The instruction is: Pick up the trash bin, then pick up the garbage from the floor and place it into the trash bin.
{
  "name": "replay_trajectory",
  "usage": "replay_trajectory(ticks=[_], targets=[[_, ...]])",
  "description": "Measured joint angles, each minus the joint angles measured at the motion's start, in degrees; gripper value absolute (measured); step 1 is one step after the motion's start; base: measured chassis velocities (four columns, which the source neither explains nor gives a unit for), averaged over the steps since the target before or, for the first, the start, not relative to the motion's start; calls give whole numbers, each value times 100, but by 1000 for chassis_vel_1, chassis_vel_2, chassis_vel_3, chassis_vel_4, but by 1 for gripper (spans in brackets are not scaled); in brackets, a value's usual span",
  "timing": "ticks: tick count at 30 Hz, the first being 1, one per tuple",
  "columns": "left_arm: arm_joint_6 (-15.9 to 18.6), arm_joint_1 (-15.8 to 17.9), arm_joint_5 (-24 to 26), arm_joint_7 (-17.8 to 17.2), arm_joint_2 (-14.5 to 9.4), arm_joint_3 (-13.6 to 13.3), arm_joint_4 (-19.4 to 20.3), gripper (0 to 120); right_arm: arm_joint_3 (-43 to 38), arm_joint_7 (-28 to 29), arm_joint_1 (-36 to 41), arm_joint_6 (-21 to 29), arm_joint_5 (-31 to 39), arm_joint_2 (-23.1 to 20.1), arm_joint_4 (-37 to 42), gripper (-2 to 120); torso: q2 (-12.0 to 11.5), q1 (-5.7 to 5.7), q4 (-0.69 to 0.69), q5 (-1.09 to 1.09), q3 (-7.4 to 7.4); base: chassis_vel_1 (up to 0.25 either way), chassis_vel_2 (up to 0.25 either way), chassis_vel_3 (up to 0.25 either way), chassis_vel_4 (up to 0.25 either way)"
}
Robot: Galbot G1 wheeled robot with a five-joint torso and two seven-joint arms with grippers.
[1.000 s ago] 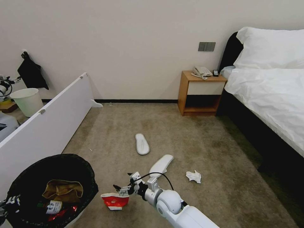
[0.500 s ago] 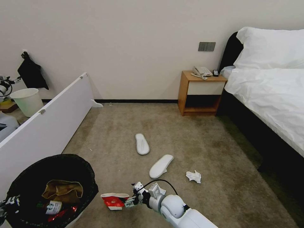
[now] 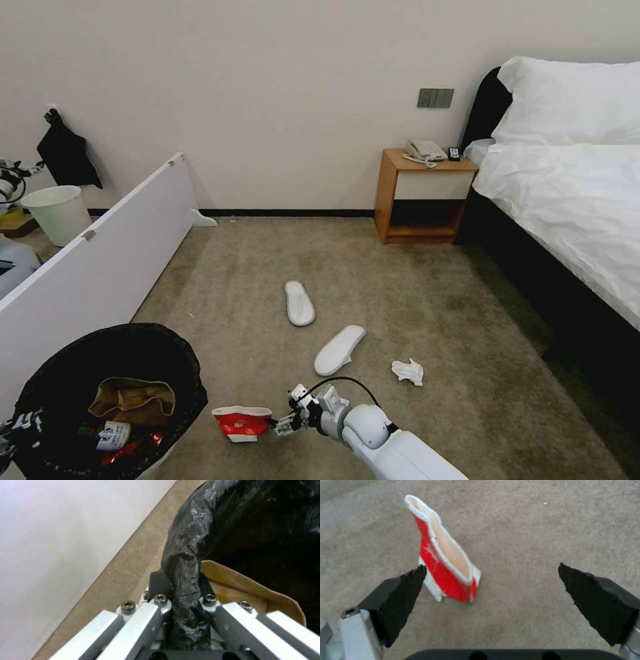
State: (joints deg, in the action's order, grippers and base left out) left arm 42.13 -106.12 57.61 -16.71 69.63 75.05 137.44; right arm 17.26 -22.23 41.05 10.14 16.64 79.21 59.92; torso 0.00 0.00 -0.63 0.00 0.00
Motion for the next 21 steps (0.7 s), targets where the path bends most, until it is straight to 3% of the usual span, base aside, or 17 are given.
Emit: replay_trajectory(ticks=[21], targets=[[0, -7, -63, -36, 66, -37, 55, 3, 26, -594, -555, -400, -389, 657, -1334, 100, 0, 0, 0, 0, 0, 0, 0, 0, 0]])
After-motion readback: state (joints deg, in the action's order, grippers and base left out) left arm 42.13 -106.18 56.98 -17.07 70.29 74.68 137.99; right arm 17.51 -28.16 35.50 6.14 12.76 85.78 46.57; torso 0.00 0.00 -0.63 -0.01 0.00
